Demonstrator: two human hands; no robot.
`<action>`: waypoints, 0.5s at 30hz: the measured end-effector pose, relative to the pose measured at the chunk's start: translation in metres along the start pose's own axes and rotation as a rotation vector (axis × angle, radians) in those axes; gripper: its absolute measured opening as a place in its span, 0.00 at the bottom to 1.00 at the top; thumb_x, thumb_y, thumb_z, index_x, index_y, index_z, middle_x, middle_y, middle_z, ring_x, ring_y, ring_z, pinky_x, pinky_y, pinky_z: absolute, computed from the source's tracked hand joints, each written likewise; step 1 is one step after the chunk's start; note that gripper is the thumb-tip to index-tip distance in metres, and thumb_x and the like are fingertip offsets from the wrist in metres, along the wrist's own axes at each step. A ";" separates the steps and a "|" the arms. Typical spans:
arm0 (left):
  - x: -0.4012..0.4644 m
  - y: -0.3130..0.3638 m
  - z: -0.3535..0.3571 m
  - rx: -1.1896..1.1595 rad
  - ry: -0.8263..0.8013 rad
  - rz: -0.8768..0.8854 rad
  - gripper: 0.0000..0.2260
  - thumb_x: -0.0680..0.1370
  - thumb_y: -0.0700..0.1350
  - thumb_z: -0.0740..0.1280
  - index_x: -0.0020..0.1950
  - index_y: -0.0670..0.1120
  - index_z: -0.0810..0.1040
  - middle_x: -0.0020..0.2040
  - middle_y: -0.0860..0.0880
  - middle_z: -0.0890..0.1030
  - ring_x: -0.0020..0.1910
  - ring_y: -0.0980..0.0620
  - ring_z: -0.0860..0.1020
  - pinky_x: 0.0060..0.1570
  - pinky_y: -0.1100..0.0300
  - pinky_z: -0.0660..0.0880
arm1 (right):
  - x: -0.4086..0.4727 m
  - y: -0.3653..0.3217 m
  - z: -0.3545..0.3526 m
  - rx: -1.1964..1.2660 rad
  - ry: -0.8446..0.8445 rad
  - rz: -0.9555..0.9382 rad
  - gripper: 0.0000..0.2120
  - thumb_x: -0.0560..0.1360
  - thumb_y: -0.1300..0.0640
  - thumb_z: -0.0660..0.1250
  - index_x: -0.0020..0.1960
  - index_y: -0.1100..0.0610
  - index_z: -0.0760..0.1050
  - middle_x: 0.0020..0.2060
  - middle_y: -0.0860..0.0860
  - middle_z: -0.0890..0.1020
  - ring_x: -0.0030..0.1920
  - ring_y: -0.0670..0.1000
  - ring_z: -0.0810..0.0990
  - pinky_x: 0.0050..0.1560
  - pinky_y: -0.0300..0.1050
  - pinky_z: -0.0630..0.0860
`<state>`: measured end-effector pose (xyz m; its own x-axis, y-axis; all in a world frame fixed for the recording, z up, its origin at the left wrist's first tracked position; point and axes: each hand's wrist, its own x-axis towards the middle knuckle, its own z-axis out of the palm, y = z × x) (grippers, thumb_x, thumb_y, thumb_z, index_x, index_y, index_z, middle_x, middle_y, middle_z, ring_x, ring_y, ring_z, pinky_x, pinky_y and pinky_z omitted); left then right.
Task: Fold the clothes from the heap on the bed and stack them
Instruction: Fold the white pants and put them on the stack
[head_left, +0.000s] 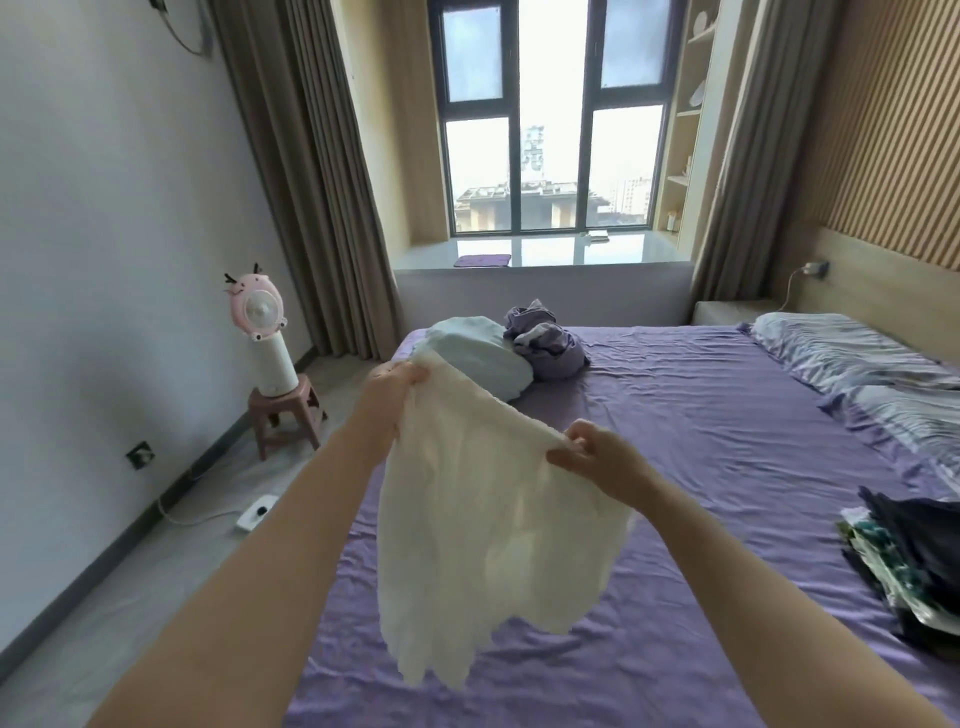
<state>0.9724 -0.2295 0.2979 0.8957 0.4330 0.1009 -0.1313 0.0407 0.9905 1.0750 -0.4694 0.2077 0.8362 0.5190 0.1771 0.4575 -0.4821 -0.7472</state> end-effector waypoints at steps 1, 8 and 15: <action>-0.004 -0.002 -0.007 0.000 0.033 -0.012 0.09 0.78 0.37 0.61 0.42 0.46 0.79 0.32 0.52 0.80 0.32 0.55 0.77 0.31 0.66 0.74 | -0.003 -0.005 -0.002 -0.044 0.002 -0.008 0.13 0.71 0.48 0.73 0.36 0.46 0.69 0.30 0.43 0.73 0.30 0.39 0.69 0.31 0.29 0.66; -0.035 -0.021 -0.021 0.127 0.046 0.028 0.05 0.80 0.38 0.63 0.47 0.45 0.77 0.38 0.48 0.78 0.34 0.54 0.75 0.34 0.64 0.74 | -0.044 -0.012 -0.021 -0.105 -0.104 0.014 0.10 0.76 0.55 0.68 0.37 0.47 0.72 0.31 0.42 0.73 0.36 0.47 0.71 0.31 0.29 0.67; -0.046 -0.038 0.005 0.273 0.014 0.074 0.07 0.80 0.39 0.63 0.56 0.40 0.78 0.41 0.48 0.79 0.37 0.56 0.75 0.37 0.66 0.74 | -0.081 -0.005 -0.063 -0.325 0.015 0.058 0.09 0.77 0.49 0.65 0.51 0.53 0.78 0.42 0.52 0.80 0.44 0.52 0.77 0.43 0.43 0.69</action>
<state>0.9386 -0.2559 0.2562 0.8817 0.4383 0.1746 -0.0752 -0.2349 0.9691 1.0243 -0.5534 0.2382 0.8671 0.4746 0.1514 0.4792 -0.7118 -0.5135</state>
